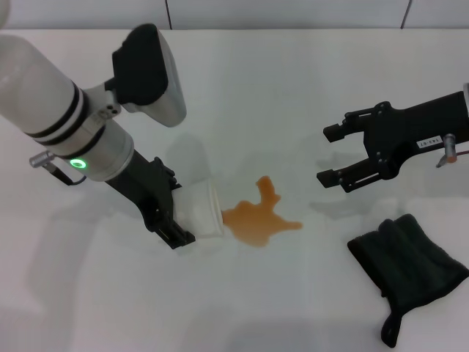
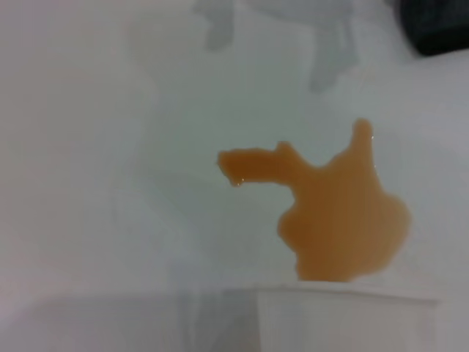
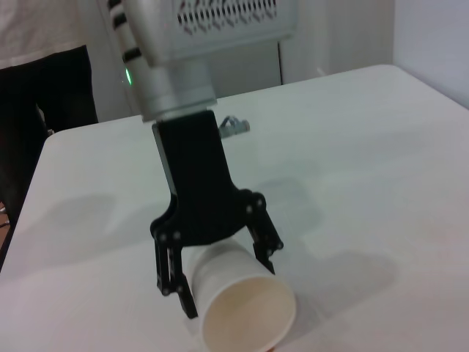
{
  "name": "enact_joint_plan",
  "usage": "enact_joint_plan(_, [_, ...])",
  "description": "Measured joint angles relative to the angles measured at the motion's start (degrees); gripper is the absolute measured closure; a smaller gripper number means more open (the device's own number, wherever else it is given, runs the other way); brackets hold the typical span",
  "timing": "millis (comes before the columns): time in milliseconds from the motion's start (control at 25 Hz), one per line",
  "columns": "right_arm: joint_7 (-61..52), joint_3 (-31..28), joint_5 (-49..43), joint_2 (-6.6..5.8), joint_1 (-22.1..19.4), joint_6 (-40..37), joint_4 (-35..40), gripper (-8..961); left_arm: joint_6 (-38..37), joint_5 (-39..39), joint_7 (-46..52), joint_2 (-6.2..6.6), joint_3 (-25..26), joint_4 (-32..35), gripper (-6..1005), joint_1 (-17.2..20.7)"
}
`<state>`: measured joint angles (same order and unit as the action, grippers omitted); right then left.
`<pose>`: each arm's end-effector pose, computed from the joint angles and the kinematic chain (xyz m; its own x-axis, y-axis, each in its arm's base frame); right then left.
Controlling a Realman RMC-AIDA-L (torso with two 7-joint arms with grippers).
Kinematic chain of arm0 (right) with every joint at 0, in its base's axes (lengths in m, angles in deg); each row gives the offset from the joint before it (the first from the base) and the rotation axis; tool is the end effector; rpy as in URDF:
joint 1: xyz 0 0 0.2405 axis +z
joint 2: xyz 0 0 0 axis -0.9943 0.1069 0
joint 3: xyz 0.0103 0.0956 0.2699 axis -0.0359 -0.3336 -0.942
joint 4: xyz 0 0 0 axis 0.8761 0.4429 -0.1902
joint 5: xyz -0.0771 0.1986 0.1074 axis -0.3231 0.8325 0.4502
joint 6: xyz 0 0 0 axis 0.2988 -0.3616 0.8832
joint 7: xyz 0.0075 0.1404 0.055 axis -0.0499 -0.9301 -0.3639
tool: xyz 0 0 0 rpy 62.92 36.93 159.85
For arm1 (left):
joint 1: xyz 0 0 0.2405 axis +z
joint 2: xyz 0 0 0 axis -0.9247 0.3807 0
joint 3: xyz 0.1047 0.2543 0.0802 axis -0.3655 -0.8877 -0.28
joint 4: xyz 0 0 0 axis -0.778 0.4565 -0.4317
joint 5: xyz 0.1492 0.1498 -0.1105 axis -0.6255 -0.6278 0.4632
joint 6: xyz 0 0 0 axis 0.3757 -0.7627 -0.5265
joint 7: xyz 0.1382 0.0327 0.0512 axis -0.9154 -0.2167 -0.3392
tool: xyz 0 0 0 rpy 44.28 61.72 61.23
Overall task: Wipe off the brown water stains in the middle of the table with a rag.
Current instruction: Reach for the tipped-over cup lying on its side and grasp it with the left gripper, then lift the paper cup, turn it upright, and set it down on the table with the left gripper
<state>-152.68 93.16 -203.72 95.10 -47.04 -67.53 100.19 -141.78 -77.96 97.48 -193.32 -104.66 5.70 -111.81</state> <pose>0.2205 0.4130 0.0060 0.9603 -0.1975 -0.1969 -0.2230 -0.9678 -0.1165 -0.2048 0.4091 -0.0728 0.9067 0.1849 -0.3790 0.1670 -0.9827 -0.0798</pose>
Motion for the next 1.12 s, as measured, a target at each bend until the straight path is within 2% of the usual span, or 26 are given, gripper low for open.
enact_joint_plan(280, [0.0,0.0,0.0,0.08,0.0,-0.1,0.0,97,1.8,1.5,-0.1,-0.03,-2.0,-0.8,131,0.2])
enact_joint_plan(600, [0.1,0.0,-0.3,0.08,0.0,-0.1,-0.2,97,2.7,2.0,-0.3,-0.03,-2.0,-0.8,134,0.5])
enact_joint_plan(760, [0.1,0.1,-0.4,0.08,0.0,-0.1,-0.2,97,3.0,2.5,-0.4,-0.03,-2.0,0.2,196,1.8])
enact_joint_plan(960, [0.1,0.1,-0.4,0.07,-0.1,-0.1,-0.1,97,3.1,5.3,-1.7,0.28,-1.3,6.7,274,7.1])
enact_joint_plan(1120, [0.1,0.1,-0.2,0.07,-0.1,-0.1,0.1,97,3.8,12.3,-7.2,0.33,2.7,12.1,344,13.3])
